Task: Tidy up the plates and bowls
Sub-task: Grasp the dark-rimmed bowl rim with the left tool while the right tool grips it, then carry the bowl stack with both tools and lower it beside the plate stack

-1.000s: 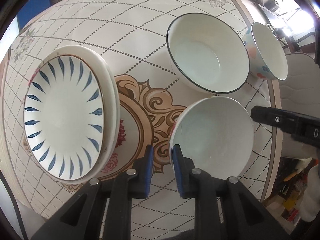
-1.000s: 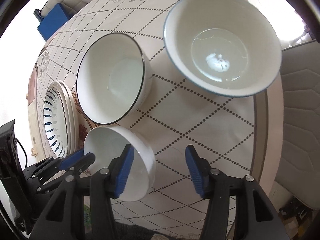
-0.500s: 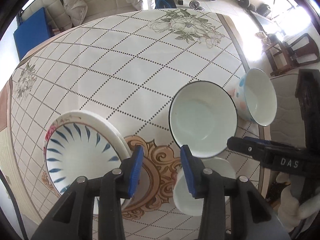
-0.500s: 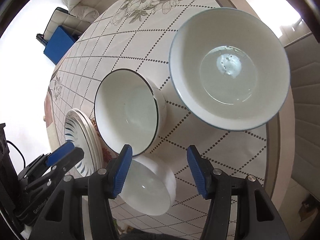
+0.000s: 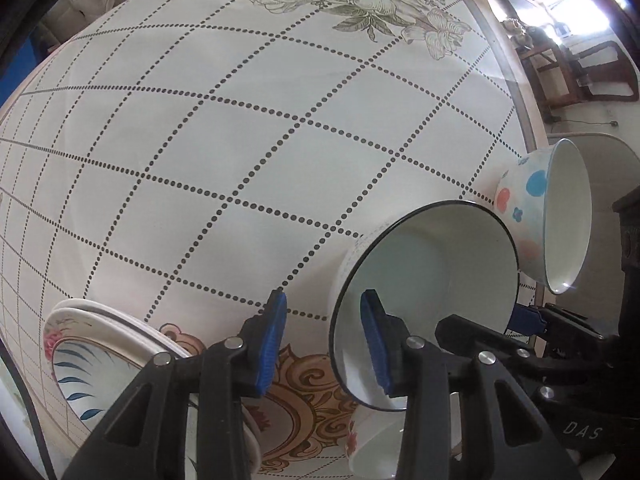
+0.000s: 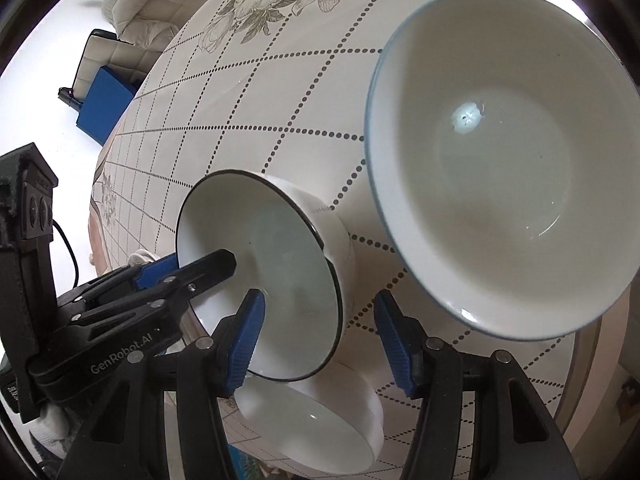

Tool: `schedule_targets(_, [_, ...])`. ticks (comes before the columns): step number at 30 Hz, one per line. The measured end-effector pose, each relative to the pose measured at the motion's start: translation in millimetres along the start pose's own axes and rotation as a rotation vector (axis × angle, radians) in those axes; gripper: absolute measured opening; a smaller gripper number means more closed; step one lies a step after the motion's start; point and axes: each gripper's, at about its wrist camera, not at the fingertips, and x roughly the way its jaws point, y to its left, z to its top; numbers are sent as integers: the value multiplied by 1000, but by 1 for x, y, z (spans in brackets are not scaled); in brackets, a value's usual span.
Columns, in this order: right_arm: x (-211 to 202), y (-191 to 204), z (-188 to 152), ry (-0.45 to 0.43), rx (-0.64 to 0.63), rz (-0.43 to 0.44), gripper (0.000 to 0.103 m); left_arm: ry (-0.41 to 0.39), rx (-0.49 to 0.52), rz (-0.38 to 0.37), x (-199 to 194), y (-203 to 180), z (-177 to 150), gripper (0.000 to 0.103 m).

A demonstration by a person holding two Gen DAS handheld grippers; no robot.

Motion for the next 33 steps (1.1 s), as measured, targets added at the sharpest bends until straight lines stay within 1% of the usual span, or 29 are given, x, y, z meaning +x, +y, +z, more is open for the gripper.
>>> schedule_targets(4, [3,3,6,-9,0,-5,58,-6,-12,-9,6,2,-1,36])
schedule_targets(6, [3,3,7,-14,-2,-7,56,-22,-11,2,6,3,1,36])
schedule_targets(7, [4,2,8,-13,-2,-9,52,-27,-9,4,5,1,0,35])
schedule_targets(8, [4,1,9,-14,0,-12,50,-25,-8,2,5,1,1,33])
schedule_targets(10, [5,1,9,-14,1,-11,40,-22,-3,5,5,0,5,28])
schedule_targets(11, [6,0,10,-13,4,-12,36,-21,-1,10,5,0,6,25])
schedule_targets(12, [6,-1,10,-13,12,-19,30,-16,1,10,6,0,8,19])
schedule_targets(14, [6,-1,10,-12,9,-29,24,-11,3,8,9,-1,10,14])
schedule_targets(15, [6,-2,10,-14,10,-41,19,-11,3,5,9,-2,9,11])
schedule_targets(16, [7,-2,10,-12,8,-52,16,-13,6,-1,10,-3,10,8])
schedule_targets(18, [7,-3,11,-10,11,-63,12,-17,12,13,9,-6,9,7])
schedule_targets(22, [5,-5,11,-10,15,-77,11,-22,22,28,7,-15,10,7])
schedule_targets(25, [2,-6,12,-10,19,-71,10,-33,28,32,3,-20,11,7])
schedule_targets(33, [-4,1,12,-16,17,-70,10,-56,38,46,-16,-26,7,7])
